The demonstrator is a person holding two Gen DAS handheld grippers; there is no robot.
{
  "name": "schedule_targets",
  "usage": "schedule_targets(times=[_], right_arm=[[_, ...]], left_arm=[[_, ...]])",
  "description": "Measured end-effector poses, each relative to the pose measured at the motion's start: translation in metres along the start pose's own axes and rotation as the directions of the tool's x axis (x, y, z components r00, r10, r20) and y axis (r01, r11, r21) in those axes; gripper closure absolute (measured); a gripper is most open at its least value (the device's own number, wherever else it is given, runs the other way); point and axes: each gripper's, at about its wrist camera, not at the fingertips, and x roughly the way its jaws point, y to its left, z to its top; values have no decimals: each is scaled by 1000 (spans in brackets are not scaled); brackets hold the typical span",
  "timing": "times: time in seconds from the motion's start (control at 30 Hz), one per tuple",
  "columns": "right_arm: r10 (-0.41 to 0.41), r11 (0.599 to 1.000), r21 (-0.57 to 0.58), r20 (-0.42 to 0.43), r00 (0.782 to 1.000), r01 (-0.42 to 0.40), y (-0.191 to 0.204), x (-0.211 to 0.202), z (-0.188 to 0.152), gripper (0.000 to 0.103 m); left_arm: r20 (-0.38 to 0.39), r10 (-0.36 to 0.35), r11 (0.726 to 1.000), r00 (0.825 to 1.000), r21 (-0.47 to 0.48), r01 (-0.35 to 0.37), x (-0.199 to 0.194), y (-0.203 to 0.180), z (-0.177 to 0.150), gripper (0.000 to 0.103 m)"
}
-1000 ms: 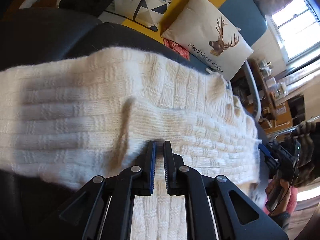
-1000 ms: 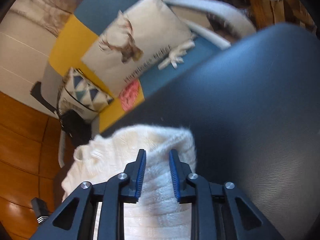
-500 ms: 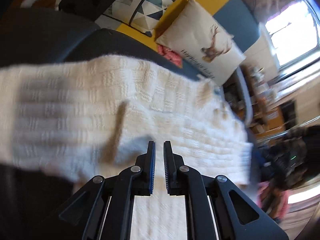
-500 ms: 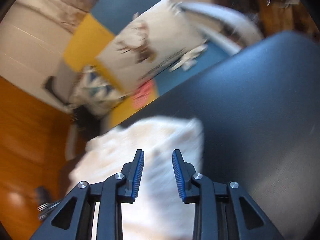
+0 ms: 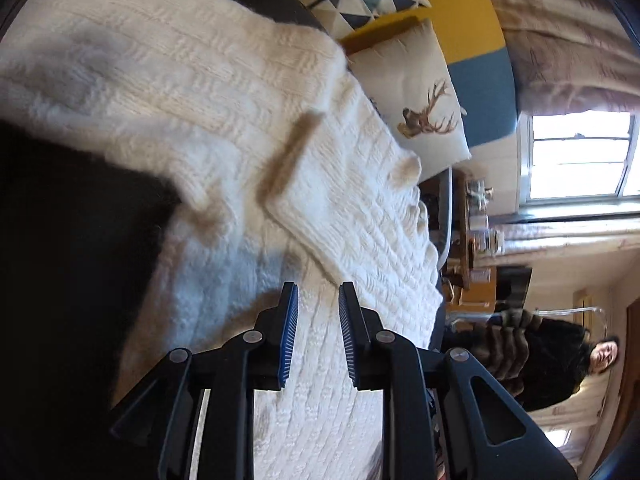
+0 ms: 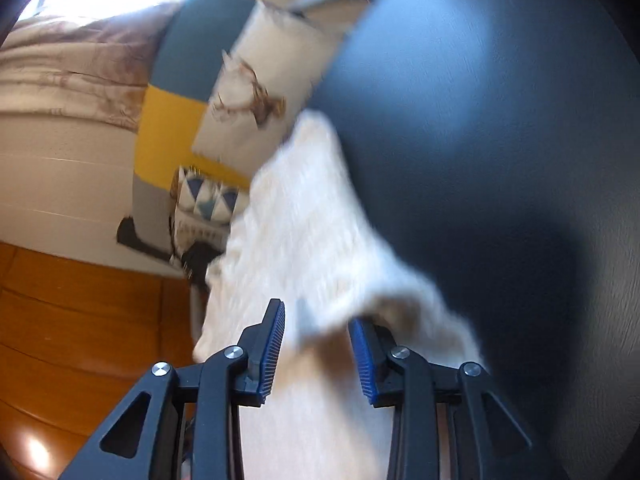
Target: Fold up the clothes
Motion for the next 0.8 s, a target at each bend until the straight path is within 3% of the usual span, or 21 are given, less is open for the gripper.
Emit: schedule_targets(times=[0.17, 0.27, 0.37, 0.5, 0.57, 0.63, 0.73, 0.8], right_arm=[[-66, 997, -47, -44, 997, 63, -1, -3, -1, 71], [-79, 995, -70, -43, 996, 76, -1, -23, -6, 70], [-87, 992, -100, -50, 995, 81, 2, -33, -20, 68], [-127, 968, -225, -45, 991, 114, 25, -29, -33, 67], [-155, 948, -287, -28, 988, 140, 43, -19, -29, 67], [-180, 920, -354, -1, 984, 168, 57, -8, -26, 67], [-245, 868, -440, 26, 969, 232, 73, 14, -19, 67], [-339, 817, -489, 20, 940, 305, 75, 35, -16, 67]], left_arm=[[54, -83, 990, 995, -105, 89, -11, 11, 14, 75], [57, -65, 985, 996, -153, 74, -6, 18, 15, 68], [86, -39, 990, 995, -129, 50, -6, 14, 14, 68], [132, -4, 995, 991, -93, 17, -7, 7, 13, 68], [155, 13, 997, 988, -76, -1, -8, 4, 12, 73], [179, 29, 998, 983, -59, -19, -9, 1, 11, 94], [214, 53, 998, 975, -34, -47, -10, -4, 10, 94], [211, 84, 996, 974, -30, -80, -6, -1, 10, 94]])
